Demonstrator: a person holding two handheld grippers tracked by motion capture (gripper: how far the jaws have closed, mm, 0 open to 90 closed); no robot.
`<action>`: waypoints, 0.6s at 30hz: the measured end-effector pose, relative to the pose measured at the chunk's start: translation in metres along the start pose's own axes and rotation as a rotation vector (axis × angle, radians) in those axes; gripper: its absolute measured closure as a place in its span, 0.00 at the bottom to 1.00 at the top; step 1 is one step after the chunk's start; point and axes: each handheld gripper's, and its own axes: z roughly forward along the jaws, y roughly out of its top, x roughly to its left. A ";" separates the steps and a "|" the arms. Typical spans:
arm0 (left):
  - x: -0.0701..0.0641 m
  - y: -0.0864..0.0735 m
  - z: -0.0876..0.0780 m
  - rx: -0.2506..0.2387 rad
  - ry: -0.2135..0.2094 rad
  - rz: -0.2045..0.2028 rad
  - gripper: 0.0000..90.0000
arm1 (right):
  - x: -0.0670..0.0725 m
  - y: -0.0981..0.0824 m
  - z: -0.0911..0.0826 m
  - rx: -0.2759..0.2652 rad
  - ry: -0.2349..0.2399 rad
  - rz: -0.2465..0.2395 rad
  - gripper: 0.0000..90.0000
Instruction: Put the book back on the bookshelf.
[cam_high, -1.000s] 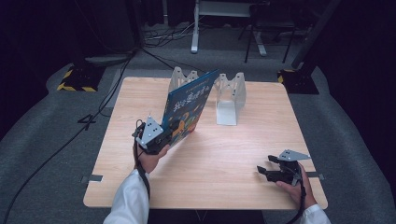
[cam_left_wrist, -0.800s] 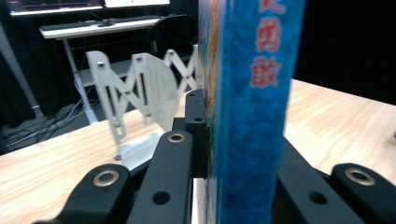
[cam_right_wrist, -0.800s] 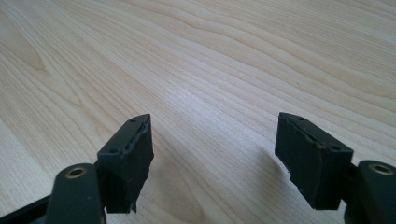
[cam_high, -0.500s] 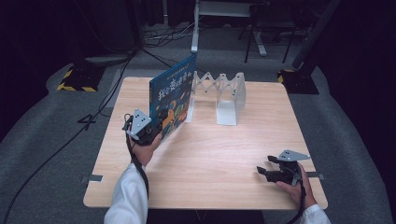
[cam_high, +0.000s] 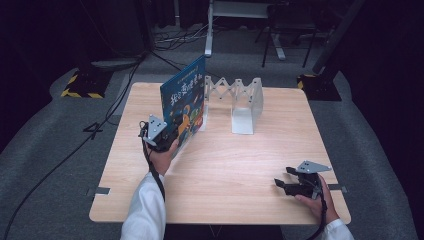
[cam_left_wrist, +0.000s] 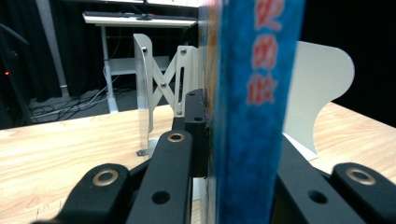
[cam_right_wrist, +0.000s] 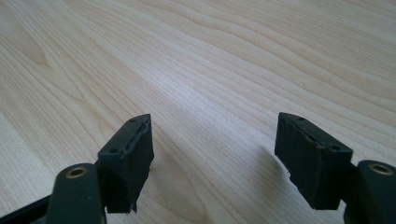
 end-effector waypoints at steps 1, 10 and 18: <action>-0.001 -0.001 0.001 0.003 0.003 -0.003 0.92 | 0.001 0.000 0.001 0.005 -0.002 -0.006 0.32; -0.003 -0.007 0.017 0.039 0.029 -0.006 0.91 | 0.002 0.000 0.002 0.010 0.000 -0.013 0.32; -0.006 -0.008 0.028 0.064 0.039 0.016 0.91 | 0.002 0.000 0.002 0.010 0.001 -0.017 0.32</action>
